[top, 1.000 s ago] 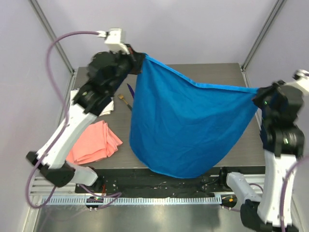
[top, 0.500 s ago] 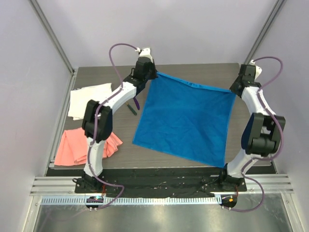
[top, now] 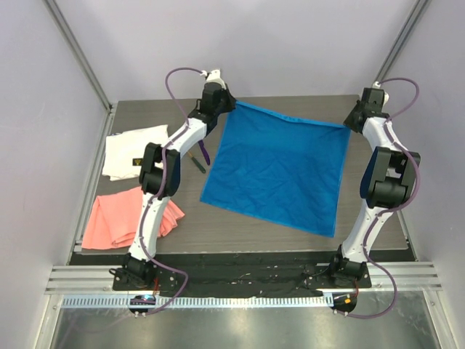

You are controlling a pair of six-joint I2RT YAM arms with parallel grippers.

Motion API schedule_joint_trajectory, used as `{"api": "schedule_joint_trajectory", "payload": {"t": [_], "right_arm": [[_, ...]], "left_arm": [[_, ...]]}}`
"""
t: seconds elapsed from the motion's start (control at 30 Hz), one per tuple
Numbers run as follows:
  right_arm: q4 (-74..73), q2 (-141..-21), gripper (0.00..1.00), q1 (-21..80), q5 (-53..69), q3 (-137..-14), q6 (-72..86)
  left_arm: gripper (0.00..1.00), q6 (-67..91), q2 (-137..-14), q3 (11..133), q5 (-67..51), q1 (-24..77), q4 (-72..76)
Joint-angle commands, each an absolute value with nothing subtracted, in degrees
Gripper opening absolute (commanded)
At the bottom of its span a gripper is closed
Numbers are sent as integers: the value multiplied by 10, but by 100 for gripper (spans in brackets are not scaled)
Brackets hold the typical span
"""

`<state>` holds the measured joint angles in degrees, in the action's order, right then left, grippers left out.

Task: Fold the napkin into a case and place the utensils inside
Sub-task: Flatten out the napkin at the center of the board.

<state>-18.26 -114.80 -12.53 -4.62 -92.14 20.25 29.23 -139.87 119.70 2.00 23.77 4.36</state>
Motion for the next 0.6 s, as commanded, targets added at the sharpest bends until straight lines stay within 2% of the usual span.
{"api": "schedule_joint_trajectory", "payload": {"t": [0.0,0.13,0.27,0.4,0.57], "right_arm": [[-206,-1121,1,-134,-20,-942,230],[-221,-1031,1,-132,-17,-850,255],[-229,-1010,1,-141,-60,-839,216],[-207,-1049,1,-143,-50,-895,182],[-229,-1130,1,-142,-27,-1003,174]], "left_arm": [[0,308,-1389,1231,-13,236,63],[0,313,-1362,1228,-29,236,2],[0,334,-1315,1139,-40,235,14],[0,356,-1291,1104,-40,236,47],[0,358,-1329,1158,-34,234,33]]}}
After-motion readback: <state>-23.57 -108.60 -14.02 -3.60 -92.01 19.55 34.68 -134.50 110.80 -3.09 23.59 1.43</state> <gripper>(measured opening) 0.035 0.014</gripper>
